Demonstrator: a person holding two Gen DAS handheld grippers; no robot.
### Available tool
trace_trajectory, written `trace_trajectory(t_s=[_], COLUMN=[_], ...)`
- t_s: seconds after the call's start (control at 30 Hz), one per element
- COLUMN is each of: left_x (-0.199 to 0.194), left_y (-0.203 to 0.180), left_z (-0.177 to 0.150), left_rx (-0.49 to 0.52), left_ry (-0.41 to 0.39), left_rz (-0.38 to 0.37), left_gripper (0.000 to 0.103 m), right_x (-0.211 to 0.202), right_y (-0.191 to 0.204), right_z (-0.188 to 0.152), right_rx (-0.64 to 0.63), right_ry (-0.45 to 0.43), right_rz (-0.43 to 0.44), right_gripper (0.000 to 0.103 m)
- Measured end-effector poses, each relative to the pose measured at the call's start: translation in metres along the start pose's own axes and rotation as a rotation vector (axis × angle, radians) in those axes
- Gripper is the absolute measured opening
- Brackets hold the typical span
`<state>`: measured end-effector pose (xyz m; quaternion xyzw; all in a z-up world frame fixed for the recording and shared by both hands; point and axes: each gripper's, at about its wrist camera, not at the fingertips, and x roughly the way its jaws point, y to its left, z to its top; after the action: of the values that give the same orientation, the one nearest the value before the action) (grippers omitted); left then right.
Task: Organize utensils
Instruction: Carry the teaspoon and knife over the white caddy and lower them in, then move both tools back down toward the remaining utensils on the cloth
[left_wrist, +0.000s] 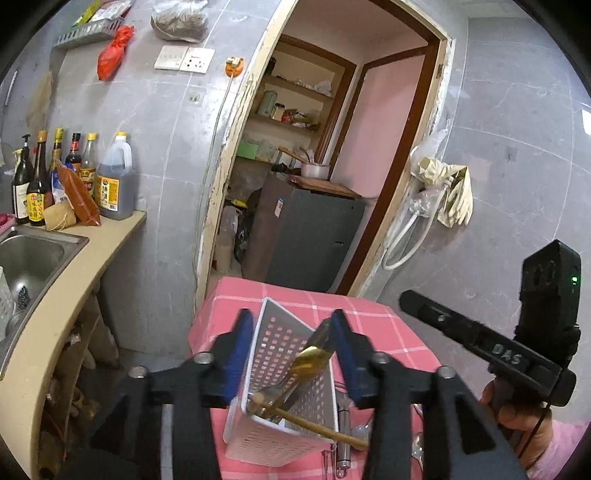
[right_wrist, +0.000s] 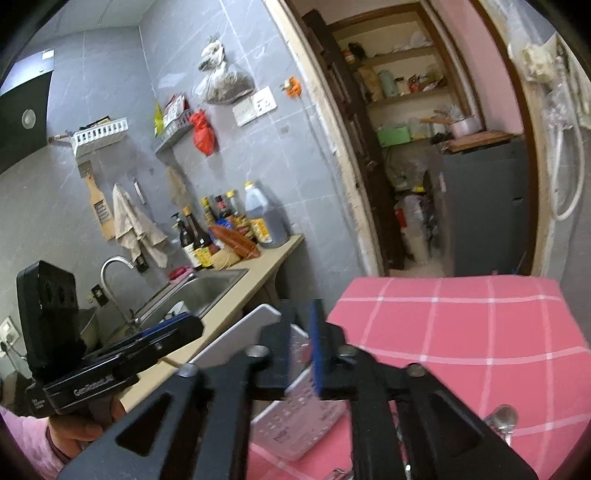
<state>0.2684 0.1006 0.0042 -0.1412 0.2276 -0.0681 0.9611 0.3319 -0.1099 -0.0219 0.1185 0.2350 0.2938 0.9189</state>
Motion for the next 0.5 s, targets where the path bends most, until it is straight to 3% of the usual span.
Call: trace_trajectory(t_s=[0.03,0.17,0.27,0.33,0.4,0.5], left_x=[-0.001,-0.006,-0.011,-0.014,-0.016,-0.018], left_y=[-0.002,-0.015,-0.030,-0.041,-0.053,-0.072], left_z=[0.000,-0.001,-0.001,-0.001,-0.002,-0.005], left_rx=[0.002,0.019,0.046,0.065,0.087,0.115], left_ry=[0.000,-0.014,-0.042,-0.065,-0.089,-0.118], left_rz=[0.004,0.032,0.060,0.083,0.106,0.128], left_gripper=[0.046,0.060,0.080,0.094,0.101,0.103], right_x=[-0.007,-0.033,-0.057,-0.075,-0.088,-0.110], right_y=[-0.002,-0.009,-0.014,-0.019,-0.023,-0.031], right_z=[0.001,0.006,0.009,0.009,0.011,0.011], right_rx=[0.001,-0.007,-0.028,-0.043,-0.055,-0.072], right_ry=[-0.016,-0.059,-0.109,-0.139,-0.158,-0.183], right_rz=[-0.017,-0.082,-0.151,-0.205,-0.249,-0.315], right_gripper=[0.032,0.044,0.066,0.075,0.083,0.098])
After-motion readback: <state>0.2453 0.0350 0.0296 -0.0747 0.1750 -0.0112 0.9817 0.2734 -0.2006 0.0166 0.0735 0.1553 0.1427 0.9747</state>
